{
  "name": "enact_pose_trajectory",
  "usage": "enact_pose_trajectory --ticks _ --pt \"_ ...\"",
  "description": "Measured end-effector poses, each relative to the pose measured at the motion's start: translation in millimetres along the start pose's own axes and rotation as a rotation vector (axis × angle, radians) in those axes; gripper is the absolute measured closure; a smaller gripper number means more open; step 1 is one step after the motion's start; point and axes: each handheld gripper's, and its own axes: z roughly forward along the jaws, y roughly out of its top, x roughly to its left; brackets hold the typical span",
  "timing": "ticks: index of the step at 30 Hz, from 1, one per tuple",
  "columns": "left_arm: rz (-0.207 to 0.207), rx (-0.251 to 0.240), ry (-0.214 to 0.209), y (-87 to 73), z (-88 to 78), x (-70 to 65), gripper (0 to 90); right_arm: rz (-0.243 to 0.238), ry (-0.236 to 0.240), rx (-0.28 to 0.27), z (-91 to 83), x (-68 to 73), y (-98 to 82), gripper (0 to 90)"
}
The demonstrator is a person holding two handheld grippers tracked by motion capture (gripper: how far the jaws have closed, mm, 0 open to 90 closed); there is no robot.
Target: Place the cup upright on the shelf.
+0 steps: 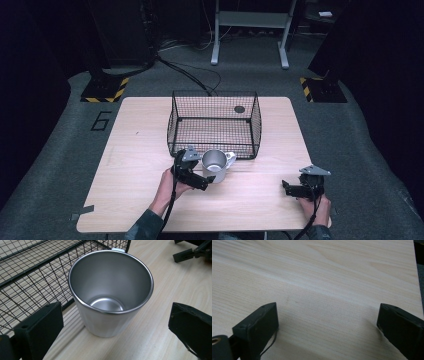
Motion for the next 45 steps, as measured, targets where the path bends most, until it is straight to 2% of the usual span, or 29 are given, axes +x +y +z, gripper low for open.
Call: enact_pose_trajectory --ticks 8,9,12,20,28,31,35,37,45 --pt "0.0 0.011 -0.016 4.9 9.8 1.8 0.0 -0.008 -0.001 0.002 -0.3 -0.5 -0.2 3.4" --pt "-0.006 0.014 -0.036 5.9 11.2 2.6 0.0 -0.002 -0.002 0.0 -0.2 0.0 -0.1 3.4" --pt "0.003 0.02 -0.037 8.9 14.3 2.4 0.0 -0.009 -0.003 0.006 -0.5 -0.4 -0.1 3.4" --pt "0.024 0.029 -0.004 15.0 21.1 -0.5 0.0 -0.008 -0.001 0.002 -0.4 -0.6 -0.2 3.4" --pt "0.041 0.051 -0.007 15.4 23.4 -8.1 0.1 -0.008 0.0 0.002 -0.4 -0.6 -0.2 3.6" --pt "0.046 0.031 0.002 16.1 24.0 -8.4 0.5 -0.008 -0.001 0.005 -0.5 -0.5 -0.1 3.6" --pt "0.054 0.027 0.007 18.1 26.6 -8.8 0.2 -0.009 -0.001 0.005 -0.5 -0.4 -0.1 3.6" --pt "0.071 0.036 0.029 19.7 31.0 -9.3 0.2 -0.007 -0.002 0.006 -0.7 -0.1 -0.2 3.6" --pt "0.072 0.043 0.061 21.0 39.0 -13.8 0.2 -0.008 -0.001 0.005 -0.6 -0.4 -0.1 3.7"
